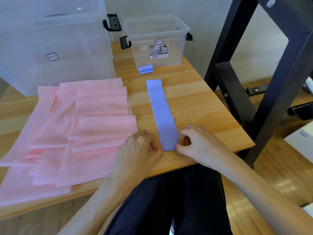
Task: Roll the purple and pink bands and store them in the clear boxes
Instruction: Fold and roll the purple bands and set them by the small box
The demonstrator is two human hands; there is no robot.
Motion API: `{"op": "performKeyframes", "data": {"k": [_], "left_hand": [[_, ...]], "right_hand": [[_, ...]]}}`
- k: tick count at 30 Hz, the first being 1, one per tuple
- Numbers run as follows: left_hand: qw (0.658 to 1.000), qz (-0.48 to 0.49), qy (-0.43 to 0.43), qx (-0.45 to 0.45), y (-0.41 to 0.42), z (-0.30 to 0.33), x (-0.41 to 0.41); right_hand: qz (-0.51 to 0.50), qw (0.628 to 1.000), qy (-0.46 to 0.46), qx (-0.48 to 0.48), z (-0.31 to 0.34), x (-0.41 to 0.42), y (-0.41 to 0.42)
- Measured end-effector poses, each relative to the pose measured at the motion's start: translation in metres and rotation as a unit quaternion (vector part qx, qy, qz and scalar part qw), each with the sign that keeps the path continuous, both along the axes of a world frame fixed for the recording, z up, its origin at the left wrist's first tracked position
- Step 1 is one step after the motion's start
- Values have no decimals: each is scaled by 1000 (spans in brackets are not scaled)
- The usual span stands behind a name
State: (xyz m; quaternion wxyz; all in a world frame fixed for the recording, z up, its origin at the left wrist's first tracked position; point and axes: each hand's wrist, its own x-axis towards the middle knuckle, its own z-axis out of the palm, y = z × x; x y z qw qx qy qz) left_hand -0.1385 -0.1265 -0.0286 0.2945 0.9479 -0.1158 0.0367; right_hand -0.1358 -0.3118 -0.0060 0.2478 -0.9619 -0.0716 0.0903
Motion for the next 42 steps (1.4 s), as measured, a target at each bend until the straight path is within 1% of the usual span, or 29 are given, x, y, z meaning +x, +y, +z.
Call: {"op": "performKeyframes", "data": {"k": [3, 6, 9, 12, 15, 17, 20, 23, 26, 29, 32, 34, 36, 37, 39, 42], "left_hand": [[1000, 0, -27, -14, 4, -1, -2], [995, -40, -84, -35, 3, -2, -7], [991, -78, -100, -46, 2, -7, -8], [994, -61, -84, -42, 0, -11, -8], [996, -42, -69, -45, -2, -12, -7], [995, -51, -72, -53, -2, -12, -7], [992, -76, -93, -37, 0, -12, -9], [992, -83, -98, -21, 1, -15, -11], [995, -70, -68, -32, 0, -13, -10], [997, -59, -25, -49, -1, -8, -10], [995, -67, 14, -70, 2, -4, -12], [995, -60, 28, -70, 1, -1, -11], [996, -48, 37, -72, 0, 1, -9], [996, -47, 34, -67, -1, 2, -8], [997, -57, -1, -44, -2, 1, -7], [997, -58, -50, -28, -1, -3, -10]], "right_hand": [[-1, 1000, 4, 21, 0, 0, -1], [3, 1000, 11, 29, -1, 1, -4], [8, 999, 17, 26, 0, 2, -5], [-1, 999, 5, 35, -1, 2, -4], [-9, 997, -48, 67, -4, 1, -3], [-6, 994, -69, 85, -8, -1, -4], [0, 988, -100, 121, -17, -6, -10], [32, 983, -123, 132, -21, -10, -16], [64, 980, -133, 137, -21, -10, -17], [66, 981, -117, 138, -17, -10, -16], [59, 990, -45, 119, -13, -11, -14], [29, 993, -27, 107, -12, -10, -11], [-8, 993, -30, 114, -11, -9, -7], [-15, 993, -37, 111, -12, -8, -6], [-20, 993, -55, 107, -14, -8, -6], [-14, 987, -91, 131, -19, -13, -10]]}}
